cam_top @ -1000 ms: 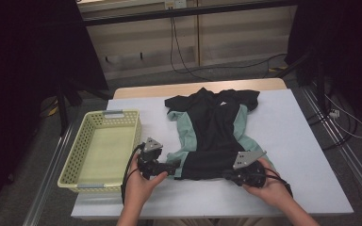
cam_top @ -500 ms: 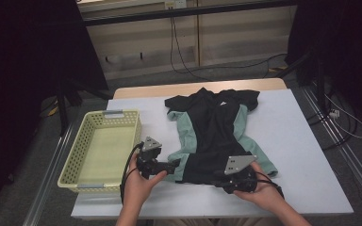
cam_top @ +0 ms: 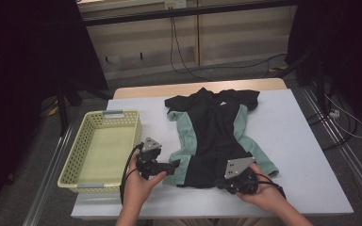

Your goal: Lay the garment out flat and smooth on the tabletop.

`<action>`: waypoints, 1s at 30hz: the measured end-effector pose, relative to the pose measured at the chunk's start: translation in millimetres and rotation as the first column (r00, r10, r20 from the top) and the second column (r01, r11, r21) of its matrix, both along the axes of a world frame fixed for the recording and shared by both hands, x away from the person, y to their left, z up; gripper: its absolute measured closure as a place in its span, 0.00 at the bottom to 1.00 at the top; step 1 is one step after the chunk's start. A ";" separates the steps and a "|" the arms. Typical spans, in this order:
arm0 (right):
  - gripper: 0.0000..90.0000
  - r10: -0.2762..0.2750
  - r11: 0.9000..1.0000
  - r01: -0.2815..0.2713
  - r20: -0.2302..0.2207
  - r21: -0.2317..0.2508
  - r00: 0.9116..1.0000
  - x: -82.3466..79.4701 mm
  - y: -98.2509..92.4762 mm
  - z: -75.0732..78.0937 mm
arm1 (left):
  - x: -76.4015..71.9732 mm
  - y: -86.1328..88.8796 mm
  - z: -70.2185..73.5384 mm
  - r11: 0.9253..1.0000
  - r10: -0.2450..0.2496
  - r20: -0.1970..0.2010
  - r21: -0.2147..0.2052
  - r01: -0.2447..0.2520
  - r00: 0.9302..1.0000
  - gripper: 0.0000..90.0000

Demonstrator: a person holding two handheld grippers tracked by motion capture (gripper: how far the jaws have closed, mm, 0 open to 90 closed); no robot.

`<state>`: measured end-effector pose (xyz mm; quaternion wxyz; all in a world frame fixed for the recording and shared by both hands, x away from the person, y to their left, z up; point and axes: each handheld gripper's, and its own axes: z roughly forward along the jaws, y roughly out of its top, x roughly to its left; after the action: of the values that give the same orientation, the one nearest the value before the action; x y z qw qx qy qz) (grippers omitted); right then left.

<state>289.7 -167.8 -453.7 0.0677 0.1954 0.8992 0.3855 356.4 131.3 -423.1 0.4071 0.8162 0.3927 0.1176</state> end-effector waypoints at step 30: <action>0.97 0.085 0.995 -0.084 -0.024 0.047 0.996 -4.6 15.4 -3.0 | 0.4 4.5 1.5 1.000 0.022 0.002 -0.015 -0.022 1.000 0.16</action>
<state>285.1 -152.5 -456.6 0.0349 0.1638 0.8985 0.4059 356.7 135.8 -421.6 0.4122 0.8087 0.4022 0.1200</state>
